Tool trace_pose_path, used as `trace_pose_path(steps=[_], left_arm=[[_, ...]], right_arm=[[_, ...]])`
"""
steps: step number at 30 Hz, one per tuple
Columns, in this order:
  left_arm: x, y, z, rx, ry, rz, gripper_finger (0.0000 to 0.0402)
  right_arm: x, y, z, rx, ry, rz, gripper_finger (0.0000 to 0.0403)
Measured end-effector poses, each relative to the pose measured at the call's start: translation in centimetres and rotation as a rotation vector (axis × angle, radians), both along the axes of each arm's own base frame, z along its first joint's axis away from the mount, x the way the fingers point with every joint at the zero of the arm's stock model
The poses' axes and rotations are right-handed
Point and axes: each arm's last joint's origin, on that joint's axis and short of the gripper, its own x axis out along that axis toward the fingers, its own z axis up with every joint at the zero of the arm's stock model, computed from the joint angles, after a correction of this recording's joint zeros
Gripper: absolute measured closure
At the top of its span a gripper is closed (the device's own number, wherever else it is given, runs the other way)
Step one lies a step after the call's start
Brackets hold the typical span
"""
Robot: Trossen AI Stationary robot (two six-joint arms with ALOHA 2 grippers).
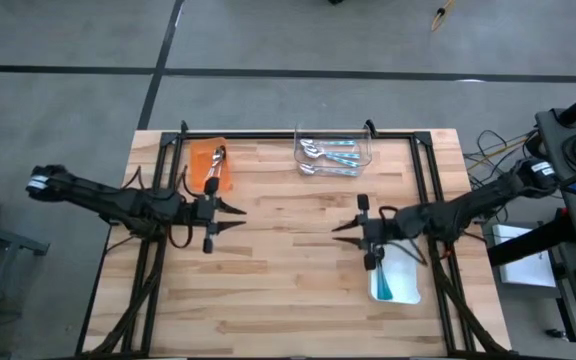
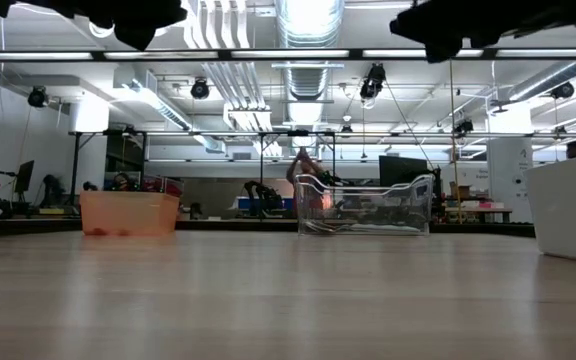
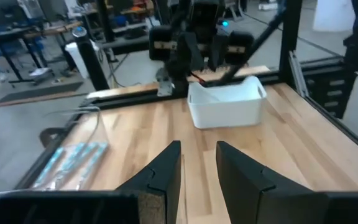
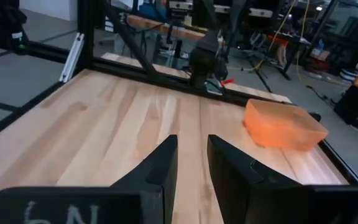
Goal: Sort silverware by color (type)
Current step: Return to Home Position
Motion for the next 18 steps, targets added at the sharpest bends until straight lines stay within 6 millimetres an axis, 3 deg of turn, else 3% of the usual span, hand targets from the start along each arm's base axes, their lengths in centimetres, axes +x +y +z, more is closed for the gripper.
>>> trace_pose_path(steps=[5,18], left_arm=[[-1.0,0.6,-0.3,0.002,-0.025,0.021,0.0318],[-4.1,2.0,-4.5,-0.077,-0.202,0.075,0.0318]], right_arm=[[-1.7,-1.7,-0.1,0.013,-0.035,-0.008,0.0323],[-7.8,-3.3,-2.4,0.089,-0.118,-0.022,0.0323]])
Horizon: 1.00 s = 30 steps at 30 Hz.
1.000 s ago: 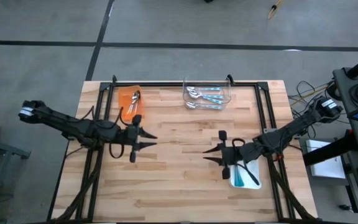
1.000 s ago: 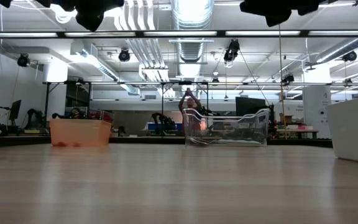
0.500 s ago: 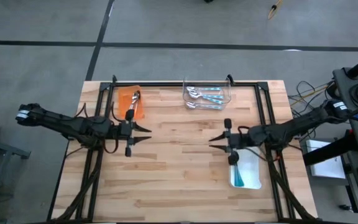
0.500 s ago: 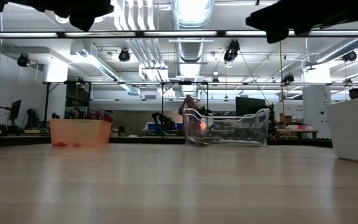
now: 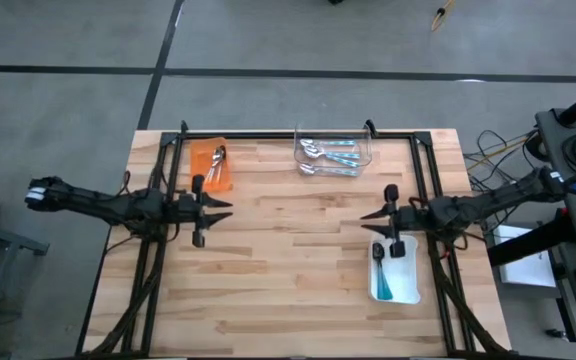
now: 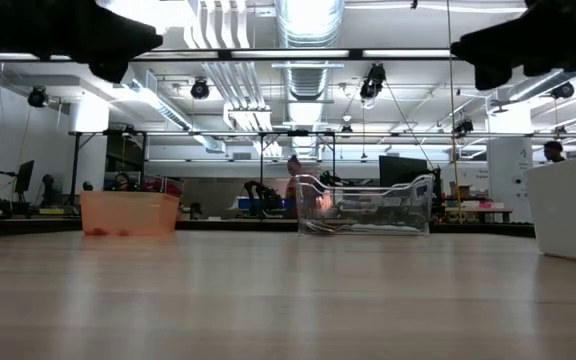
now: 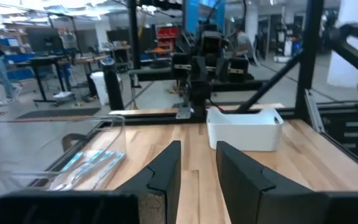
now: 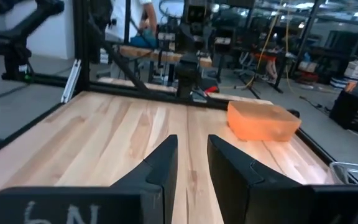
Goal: Sort silverware by color (type)
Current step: Return to Home Position
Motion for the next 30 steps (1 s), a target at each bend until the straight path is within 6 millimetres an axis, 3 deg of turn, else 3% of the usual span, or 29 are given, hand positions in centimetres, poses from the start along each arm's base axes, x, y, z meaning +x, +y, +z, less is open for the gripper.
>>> trace_pose_path(steps=[11,18,21,30], left_arm=[[-1.9,1.2,-3.2,-0.047,-0.06,0.073,0.0327],[-2.5,1.2,-4.9,-0.062,-0.074,0.061,0.038],[-2.7,1.1,-4.8,-0.067,-0.082,-0.005,0.0398],[-2.9,0.3,-4.3,-0.055,-0.133,-0.293,0.04]], right_arm=[[-3.5,-1.6,-1.1,-0.009,-0.104,-0.187,0.0323],[-4.2,-2.1,-3.3,-0.003,-0.088,-0.222,0.0323],[-4.5,-2.2,-3.8,0.01,-0.084,-0.204,0.0324],[-4.6,-2.0,-4.0,0.039,-0.068,-0.125,0.0324]])
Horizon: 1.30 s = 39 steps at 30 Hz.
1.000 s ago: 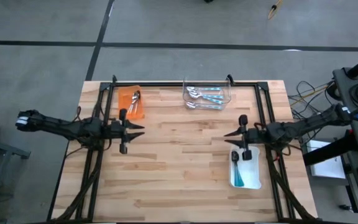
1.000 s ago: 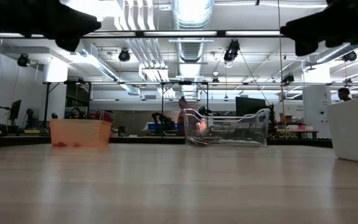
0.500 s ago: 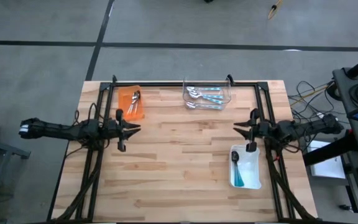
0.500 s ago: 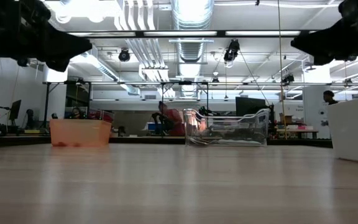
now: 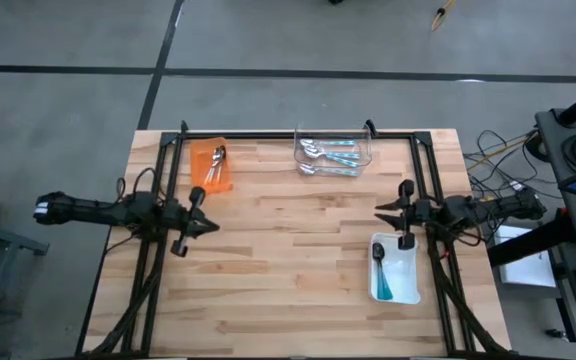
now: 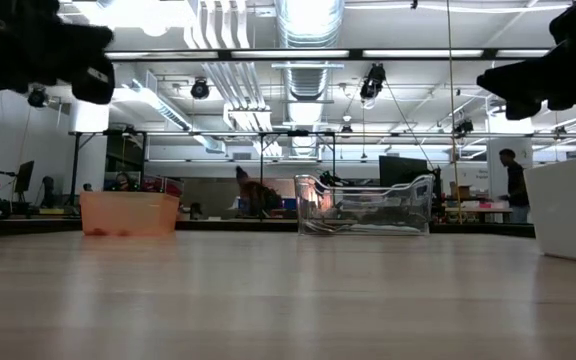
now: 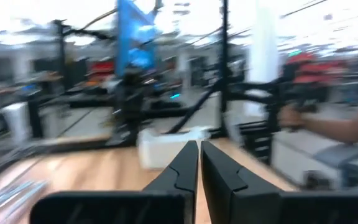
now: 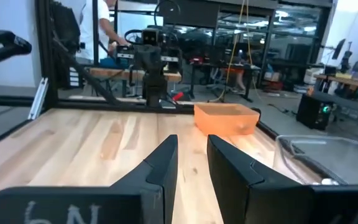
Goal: Sort silverware by color (type)
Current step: Return to Home Position
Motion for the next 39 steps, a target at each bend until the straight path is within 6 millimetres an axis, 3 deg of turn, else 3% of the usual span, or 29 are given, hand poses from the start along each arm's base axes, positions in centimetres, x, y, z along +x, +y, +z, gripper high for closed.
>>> trace_pose_path(steps=[12,16,25,39], left_arm=[[-0.3,-0.2,0.1,0.003,-0.011,-0.073,0.0401],[-0.4,-0.2,-0.7,0.006,0.065,-0.064,0.0401],[-0.2,0.2,-1.9,-0.356,0.257,0.023,0.0402],[0.1,0.1,-2.3,-0.365,0.306,0.033,0.0402]], right_arm=[[0.2,-0.3,-0.2,-0.027,0.026,-0.122,0.0325],[0.2,-0.3,-0.2,-0.027,0.026,-0.117,0.0325],[0.2,-0.3,-0.2,-0.027,0.027,-0.116,0.0325],[0.2,-0.3,-0.2,-0.027,0.028,-0.116,0.0325]])
